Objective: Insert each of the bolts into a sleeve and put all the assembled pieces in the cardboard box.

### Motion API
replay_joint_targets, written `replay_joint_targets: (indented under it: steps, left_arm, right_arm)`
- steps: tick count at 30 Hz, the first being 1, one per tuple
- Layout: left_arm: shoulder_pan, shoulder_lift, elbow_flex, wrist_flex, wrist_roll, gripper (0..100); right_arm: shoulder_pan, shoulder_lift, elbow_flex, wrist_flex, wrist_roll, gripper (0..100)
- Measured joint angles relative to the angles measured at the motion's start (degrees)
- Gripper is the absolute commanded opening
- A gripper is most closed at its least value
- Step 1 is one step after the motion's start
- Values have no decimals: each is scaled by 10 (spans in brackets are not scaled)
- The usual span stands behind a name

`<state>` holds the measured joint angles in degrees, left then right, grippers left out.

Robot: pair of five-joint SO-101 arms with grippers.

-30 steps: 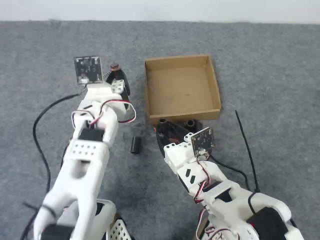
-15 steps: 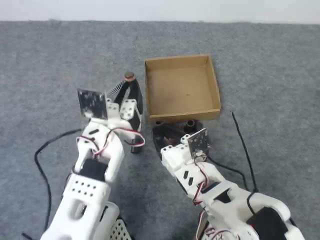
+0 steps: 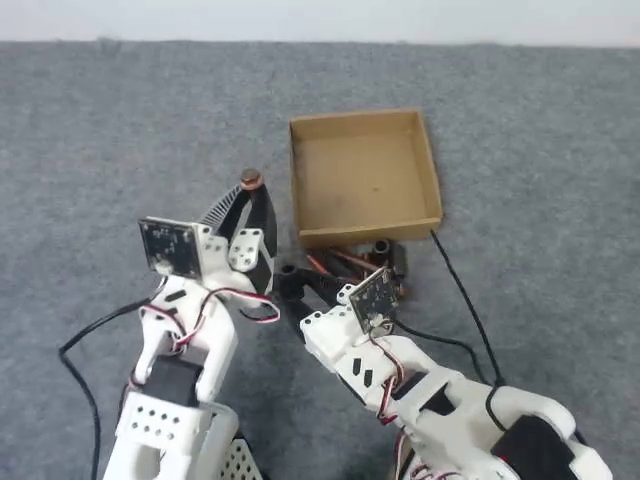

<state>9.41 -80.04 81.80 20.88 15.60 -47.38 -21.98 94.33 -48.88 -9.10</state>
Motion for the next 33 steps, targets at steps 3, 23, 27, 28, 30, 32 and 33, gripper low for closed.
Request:
replay_joint_targets:
  steps: [3, 23, 27, 28, 30, 32, 33]
  left_arm:
    - [0, -25, 0, 21, 0, 11]
    - [27, -33, 36, 71, 124, 11]
    - [48, -33, 36, 110, 121, 11]
    - [49, -33, 36, 112, 121, 11]
    - [49, -33, 36, 112, 121, 11]
    - [51, -33, 36, 112, 121, 11]
    - [51, -33, 36, 112, 121, 11]
  right_arm:
    - [0, 0, 0, 0, 0, 6]
    - [0, -3, 0, 0, 0, 6]
    - [3, -3, 0, -11, 0, 6]
    - [3, -3, 0, -11, 0, 6]
    - [3, -3, 0, -11, 0, 6]
    - [3, -3, 0, -11, 0, 6]
    - [3, -3, 0, -11, 0, 6]
